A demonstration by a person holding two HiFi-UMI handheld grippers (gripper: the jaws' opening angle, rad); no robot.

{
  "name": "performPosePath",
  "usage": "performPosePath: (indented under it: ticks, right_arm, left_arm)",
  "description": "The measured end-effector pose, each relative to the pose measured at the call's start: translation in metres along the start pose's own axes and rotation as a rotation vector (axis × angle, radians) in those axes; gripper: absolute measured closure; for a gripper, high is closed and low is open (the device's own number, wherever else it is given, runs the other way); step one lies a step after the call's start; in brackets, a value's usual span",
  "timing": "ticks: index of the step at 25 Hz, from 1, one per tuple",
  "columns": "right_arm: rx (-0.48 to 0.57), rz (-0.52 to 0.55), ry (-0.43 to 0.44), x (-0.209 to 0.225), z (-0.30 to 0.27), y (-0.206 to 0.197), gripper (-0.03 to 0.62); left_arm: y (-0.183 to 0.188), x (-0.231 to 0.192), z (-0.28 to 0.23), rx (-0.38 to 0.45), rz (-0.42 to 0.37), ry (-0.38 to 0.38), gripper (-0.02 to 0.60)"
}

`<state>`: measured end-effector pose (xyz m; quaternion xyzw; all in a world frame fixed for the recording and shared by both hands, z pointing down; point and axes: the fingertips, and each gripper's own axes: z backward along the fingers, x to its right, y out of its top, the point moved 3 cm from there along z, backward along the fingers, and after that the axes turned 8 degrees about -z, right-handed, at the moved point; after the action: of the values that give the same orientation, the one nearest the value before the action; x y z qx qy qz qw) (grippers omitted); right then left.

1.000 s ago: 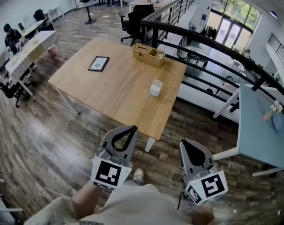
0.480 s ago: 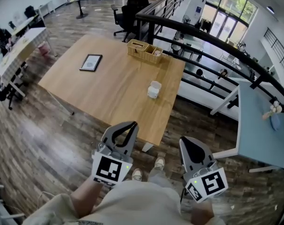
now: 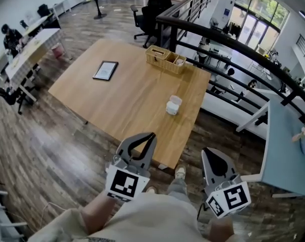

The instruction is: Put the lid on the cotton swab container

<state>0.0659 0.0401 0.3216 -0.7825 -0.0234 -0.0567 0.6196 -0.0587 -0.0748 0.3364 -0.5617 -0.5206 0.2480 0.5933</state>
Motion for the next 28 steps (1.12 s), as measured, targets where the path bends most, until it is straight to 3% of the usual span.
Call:
performPosePath:
  ticks: [15,28]
  right_arm:
    - [-0.032,0.012,0.226,0.142,-0.089,0.042,0.568]
    - [-0.036,0.028,0.401,0.220,-0.141,0.056,0.568]
  left_arm:
    - [0.029,-0.026,-0.131,-0.109,0.006,0.195,0.558]
    - [0.036,-0.033,-0.180,-0.207,0.022,0.397,0.558]
